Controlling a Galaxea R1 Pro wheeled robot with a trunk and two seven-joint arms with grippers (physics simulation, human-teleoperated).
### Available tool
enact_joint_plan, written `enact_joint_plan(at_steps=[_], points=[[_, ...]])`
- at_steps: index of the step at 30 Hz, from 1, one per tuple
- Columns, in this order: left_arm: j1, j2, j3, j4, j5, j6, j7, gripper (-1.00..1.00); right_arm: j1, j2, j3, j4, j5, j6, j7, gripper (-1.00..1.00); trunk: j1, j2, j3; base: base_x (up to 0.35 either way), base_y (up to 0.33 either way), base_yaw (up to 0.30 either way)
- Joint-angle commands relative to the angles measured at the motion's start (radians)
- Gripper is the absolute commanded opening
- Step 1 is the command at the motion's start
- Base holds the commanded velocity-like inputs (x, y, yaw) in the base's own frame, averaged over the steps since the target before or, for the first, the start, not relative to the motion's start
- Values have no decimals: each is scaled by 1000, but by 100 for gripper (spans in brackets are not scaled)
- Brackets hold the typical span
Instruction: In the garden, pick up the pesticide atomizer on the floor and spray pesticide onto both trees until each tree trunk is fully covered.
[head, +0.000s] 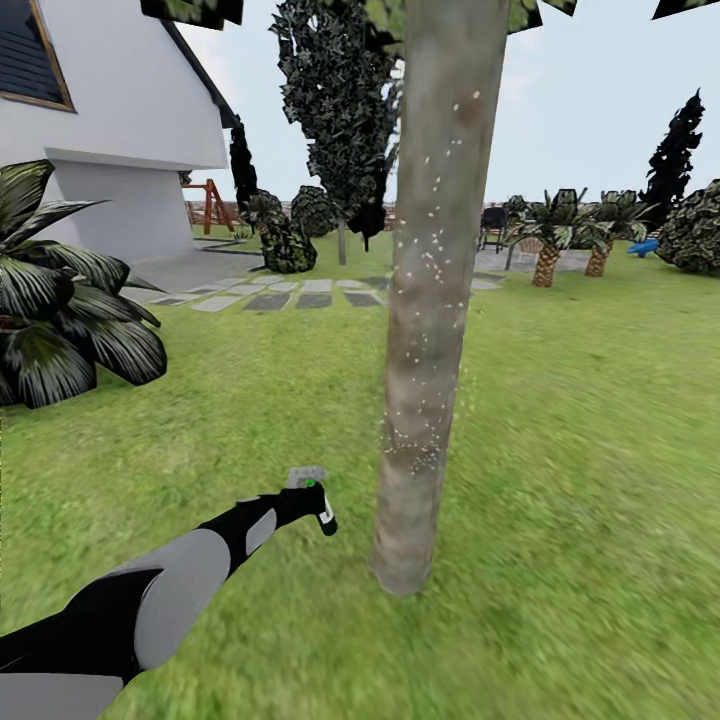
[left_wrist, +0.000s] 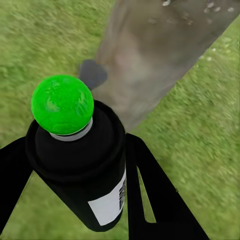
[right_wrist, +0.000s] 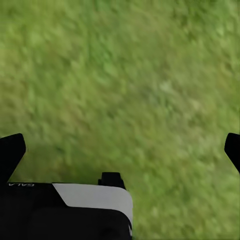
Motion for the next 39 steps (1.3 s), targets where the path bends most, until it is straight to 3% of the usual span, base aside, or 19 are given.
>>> enact_joint_plan(at_steps=[1,12,39], points=[[0,0,9,-1,-7,3,-4,-100,-2,1,8,5,3,-5,-7,100,0,-1,-2,46,347,0],[0,0,9,-1,-7,5,-5,-100,-2,1,8,5,4,-6,-7,100,0,-1,-2,6,350,-42],[0,-1,8,-1,-7,5,-5,-100,-2,2,8,6,6,-4,-5,100,0,-1,-2,23,350,-294]])
